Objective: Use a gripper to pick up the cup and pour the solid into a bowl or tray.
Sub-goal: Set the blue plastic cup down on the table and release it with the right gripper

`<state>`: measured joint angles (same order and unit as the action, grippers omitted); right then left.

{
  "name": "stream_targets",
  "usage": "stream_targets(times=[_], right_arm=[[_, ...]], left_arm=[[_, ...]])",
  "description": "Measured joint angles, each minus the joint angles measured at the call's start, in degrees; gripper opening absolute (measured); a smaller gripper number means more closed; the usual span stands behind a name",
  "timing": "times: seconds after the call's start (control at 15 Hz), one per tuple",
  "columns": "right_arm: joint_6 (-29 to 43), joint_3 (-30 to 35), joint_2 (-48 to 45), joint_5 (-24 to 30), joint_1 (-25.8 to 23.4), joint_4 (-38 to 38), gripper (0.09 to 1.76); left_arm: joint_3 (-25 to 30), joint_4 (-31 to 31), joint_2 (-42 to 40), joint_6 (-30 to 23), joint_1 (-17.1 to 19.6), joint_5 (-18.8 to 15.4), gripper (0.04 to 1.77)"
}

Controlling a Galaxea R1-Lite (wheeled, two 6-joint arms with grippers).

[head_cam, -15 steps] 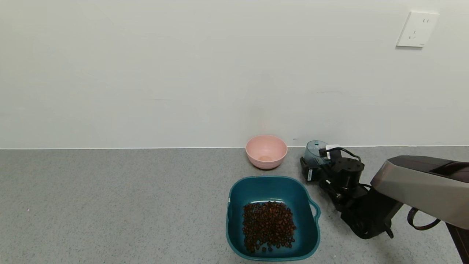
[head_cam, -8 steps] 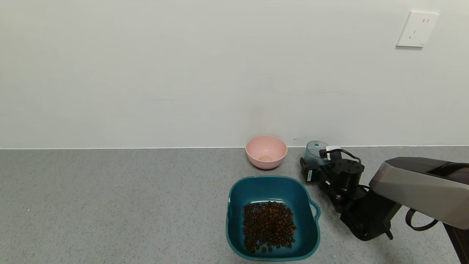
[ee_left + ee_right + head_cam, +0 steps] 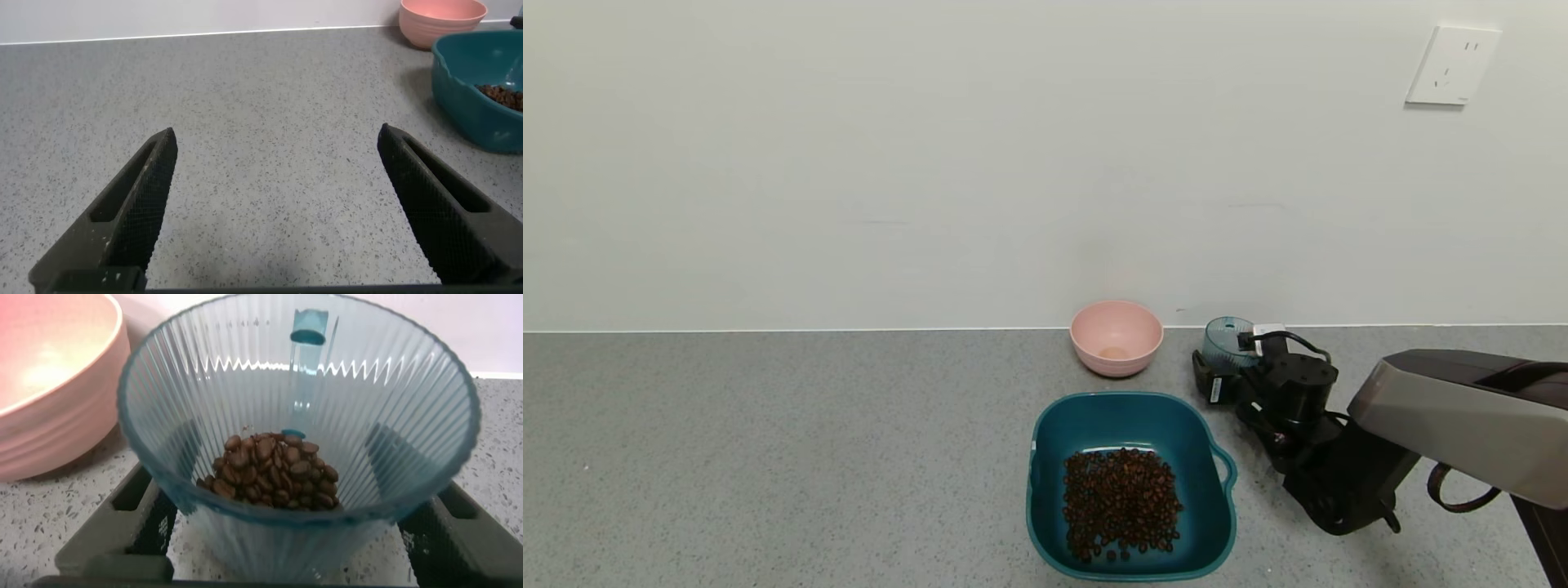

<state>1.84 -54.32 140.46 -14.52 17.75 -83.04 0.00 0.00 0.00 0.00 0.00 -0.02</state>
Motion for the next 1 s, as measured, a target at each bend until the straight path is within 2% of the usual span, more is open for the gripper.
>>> stream_targets(times=[0.47, 1.0], right_arm=[[0.06, 1.84, -2.34, 3.44, -0.55, 0.60, 1.65], [0.20, 6.12, -10.50, 7.11, -1.27, 5.23, 1.69]], left_arm=[[0.00, 0.00, 0.00, 0.00, 0.00, 0.02, 1.76], [0.00, 0.00, 0.00, 0.00, 0.00, 0.02, 1.76]])
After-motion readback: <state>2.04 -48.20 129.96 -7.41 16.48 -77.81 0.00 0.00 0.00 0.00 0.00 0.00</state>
